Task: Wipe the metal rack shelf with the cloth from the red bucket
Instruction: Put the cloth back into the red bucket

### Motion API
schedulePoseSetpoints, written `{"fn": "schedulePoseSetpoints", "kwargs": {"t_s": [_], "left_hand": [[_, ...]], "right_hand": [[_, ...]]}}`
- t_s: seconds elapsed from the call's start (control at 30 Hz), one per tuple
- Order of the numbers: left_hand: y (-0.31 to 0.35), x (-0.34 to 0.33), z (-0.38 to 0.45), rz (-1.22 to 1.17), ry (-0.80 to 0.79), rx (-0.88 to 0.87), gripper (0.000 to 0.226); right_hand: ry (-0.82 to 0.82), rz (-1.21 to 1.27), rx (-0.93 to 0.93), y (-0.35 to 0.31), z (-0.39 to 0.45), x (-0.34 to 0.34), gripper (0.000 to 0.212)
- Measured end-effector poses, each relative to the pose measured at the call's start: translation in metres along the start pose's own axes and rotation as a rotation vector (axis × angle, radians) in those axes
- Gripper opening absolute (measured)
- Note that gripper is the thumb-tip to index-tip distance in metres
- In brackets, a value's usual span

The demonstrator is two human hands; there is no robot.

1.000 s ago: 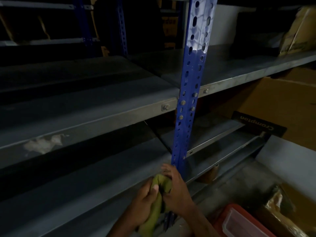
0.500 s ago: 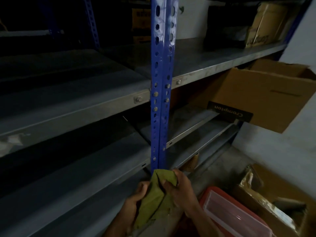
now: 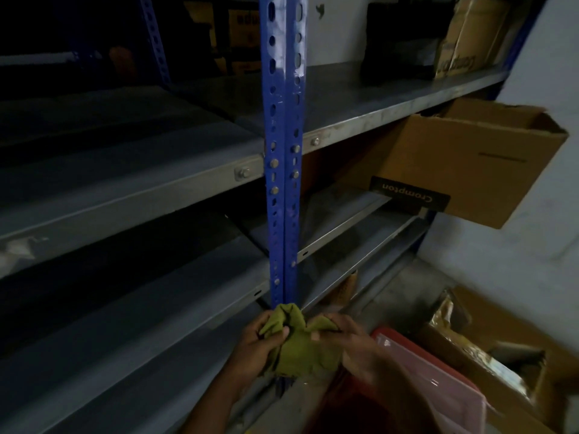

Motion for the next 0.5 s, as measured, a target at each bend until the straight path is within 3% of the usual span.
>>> {"fn": "schedulePoseSetpoints", "kwargs": {"t_s": [0.07, 0.13, 0.27, 0.33, 0.37, 0.5], "left_hand": [[-0.001, -0.008, 0.001, 0.026, -0.067, -0.007, 0.031], [-0.006, -0.02, 0.0, 0.064, -0.185, -0.008, 0.028], [-0.041, -0.05, -0.011, -0.023, -0.322, 0.169, 0.05], [-0.069, -0.066, -0.015, -0.065, -0.301, 0.304, 0.053], [-0.087, -0.075, -0.014, -0.046, -0.266, 0.362, 0.049], [-0.171, -0.113, -0.004, 0.083, -0.124, 0.504, 0.009]], "right_hand": [[0.113, 0.007, -0.029, 0.008, -0.003, 0.013, 0.037], [0.309, -0.1, 0.02, 0.01, -0.013, 0.033, 0.032], [0.36, 0.067, 0.062, 0.033, -0.037, 0.079, 0.027], [0.459, 0.181, 0.085, 0.053, -0.053, 0.117, 0.009], [0.549, 0.225, 0.056, 0.067, -0.063, 0.141, 0.016], [0.748, 0.209, -0.029, 0.108, -0.1, 0.22, 0.011]]}}
Point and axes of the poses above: each hand's wrist, its own z-axis towards the middle knuckle, its own x-axis out of the back of the hand, y = z × x, the point moved 7 cm from there along z, towards the middle knuckle, and after that the axes turned 13 degrees about -x, right-handed, at the moved point
